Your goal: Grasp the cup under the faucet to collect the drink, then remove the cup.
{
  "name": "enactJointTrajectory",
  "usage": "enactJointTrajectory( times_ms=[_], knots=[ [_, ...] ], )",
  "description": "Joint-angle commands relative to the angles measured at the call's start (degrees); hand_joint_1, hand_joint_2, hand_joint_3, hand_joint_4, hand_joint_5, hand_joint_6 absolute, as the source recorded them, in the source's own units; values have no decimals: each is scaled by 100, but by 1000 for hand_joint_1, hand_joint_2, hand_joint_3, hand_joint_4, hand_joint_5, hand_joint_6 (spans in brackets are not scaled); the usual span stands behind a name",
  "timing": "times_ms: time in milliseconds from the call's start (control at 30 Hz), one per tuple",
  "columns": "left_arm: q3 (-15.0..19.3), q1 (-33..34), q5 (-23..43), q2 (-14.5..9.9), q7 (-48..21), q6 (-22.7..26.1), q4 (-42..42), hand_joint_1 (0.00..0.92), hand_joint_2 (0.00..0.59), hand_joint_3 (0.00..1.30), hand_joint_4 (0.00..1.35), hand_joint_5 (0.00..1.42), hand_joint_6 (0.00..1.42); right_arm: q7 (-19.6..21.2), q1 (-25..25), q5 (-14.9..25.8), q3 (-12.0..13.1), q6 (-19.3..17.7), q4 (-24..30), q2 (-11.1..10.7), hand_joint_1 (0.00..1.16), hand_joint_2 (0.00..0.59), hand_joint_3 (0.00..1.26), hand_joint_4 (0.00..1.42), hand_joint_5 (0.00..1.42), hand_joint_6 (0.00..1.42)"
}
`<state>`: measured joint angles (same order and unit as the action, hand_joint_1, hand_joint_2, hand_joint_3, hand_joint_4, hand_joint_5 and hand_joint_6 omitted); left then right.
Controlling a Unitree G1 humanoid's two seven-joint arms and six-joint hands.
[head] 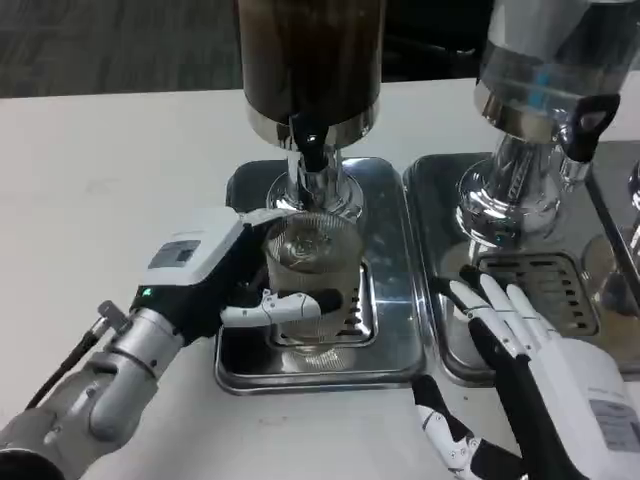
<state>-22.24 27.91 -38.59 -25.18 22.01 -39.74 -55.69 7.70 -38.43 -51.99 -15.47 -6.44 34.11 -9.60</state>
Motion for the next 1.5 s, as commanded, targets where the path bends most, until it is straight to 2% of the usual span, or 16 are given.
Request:
enactJointTrajectory(
  times_ms=[33,100,267,700,767,900,1300,1500],
  knots=[
    [-34,-114,-155,-133,285,159,337,65,70,312,196,328,224,89,1,78,37,-40,-5,-13,596,457,163,54,38,95],
    [-31,-164,-175,-166,365,236,458,61,60,290,121,248,181,98,-1,91,46,-45,-16,-19,594,460,164,54,38,96],
    [-2,-311,-289,-288,556,430,776,60,57,274,24,157,105,84,18,149,71,-35,-45,-23,588,464,177,65,39,98],
    [72,-622,-330,-462,674,994,1323,57,51,239,0,61,31,-20,159,289,161,4,-67,-55,588,460,178,66,49,98],
    [125,-667,-272,-486,777,821,1319,49,52,224,0,46,28,-24,165,285,154,6,-70,-57,586,462,178,66,49,98],
    [241,-773,-184,-530,1051,378,1311,10,31,111,0,60,26,-26,167,266,125,2,-82,-57,585,463,178,66,50,98],
    [743,-1125,355,-685,954,-514,1367,0,45,86,0,74,26,-53,251,319,130,2,-139,-77,581,465,186,66,50,98],
    [1137,-1703,777,-895,685,-995,1832,0,48,86,0,75,26,-17,274,350,157,-31,-150,-109,581,465,187,66,50,98]
  ],
)
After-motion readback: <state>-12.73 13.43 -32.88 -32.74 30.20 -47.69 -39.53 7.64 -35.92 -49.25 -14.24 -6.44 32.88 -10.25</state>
